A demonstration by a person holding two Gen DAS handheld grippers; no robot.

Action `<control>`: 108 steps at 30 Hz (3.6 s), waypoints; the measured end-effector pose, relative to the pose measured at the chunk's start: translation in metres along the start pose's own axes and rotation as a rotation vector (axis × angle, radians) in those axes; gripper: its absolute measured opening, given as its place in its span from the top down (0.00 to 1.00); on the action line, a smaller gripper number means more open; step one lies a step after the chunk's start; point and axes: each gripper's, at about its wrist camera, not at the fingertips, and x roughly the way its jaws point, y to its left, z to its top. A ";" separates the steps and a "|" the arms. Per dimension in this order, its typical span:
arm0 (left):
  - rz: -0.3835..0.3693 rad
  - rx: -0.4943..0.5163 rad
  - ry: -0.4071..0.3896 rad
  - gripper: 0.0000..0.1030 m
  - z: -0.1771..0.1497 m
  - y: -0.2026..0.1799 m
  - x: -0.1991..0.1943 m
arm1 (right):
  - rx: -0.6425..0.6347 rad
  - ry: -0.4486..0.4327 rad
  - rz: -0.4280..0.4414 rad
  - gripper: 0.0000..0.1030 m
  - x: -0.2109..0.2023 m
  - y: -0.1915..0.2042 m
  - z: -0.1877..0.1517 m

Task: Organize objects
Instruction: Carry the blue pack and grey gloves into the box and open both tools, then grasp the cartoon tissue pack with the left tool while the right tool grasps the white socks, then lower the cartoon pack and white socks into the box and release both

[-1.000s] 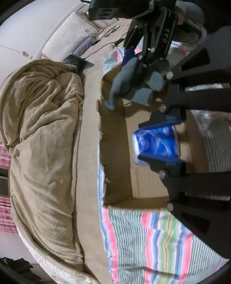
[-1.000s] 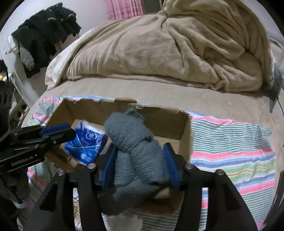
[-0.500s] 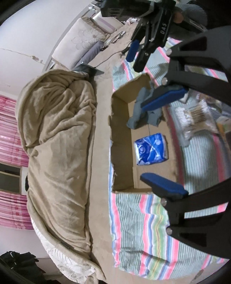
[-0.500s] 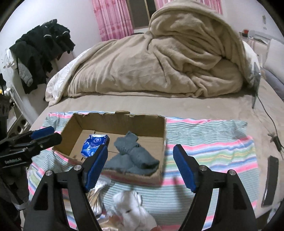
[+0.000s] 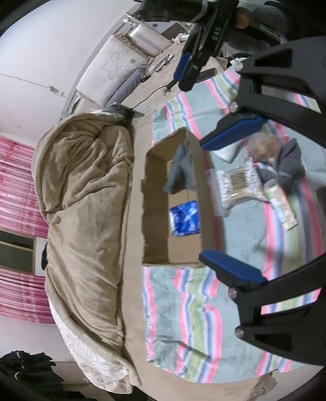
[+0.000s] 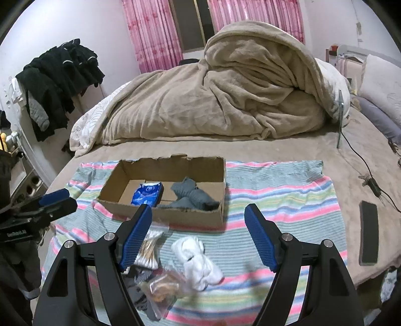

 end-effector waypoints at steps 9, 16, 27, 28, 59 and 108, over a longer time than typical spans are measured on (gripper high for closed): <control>0.020 -0.026 0.069 0.20 -0.041 0.002 0.004 | -0.012 0.042 -0.014 0.23 -0.007 -0.007 -0.026; 0.036 -0.058 0.146 0.20 -0.066 0.011 0.025 | -0.002 0.134 -0.005 0.23 0.021 -0.012 -0.051; -0.002 0.002 0.231 0.20 -0.085 0.001 0.052 | -0.017 0.227 0.013 0.23 0.067 -0.010 -0.069; 0.003 0.017 0.250 0.20 -0.088 0.000 0.057 | -0.019 0.236 0.014 0.23 0.072 -0.009 -0.070; -0.095 0.050 0.220 0.76 -0.092 0.003 0.050 | -0.077 0.253 0.071 0.61 0.080 0.008 -0.066; -0.065 0.044 0.028 0.77 0.037 0.043 0.090 | -0.077 0.104 0.127 0.60 0.124 0.032 0.048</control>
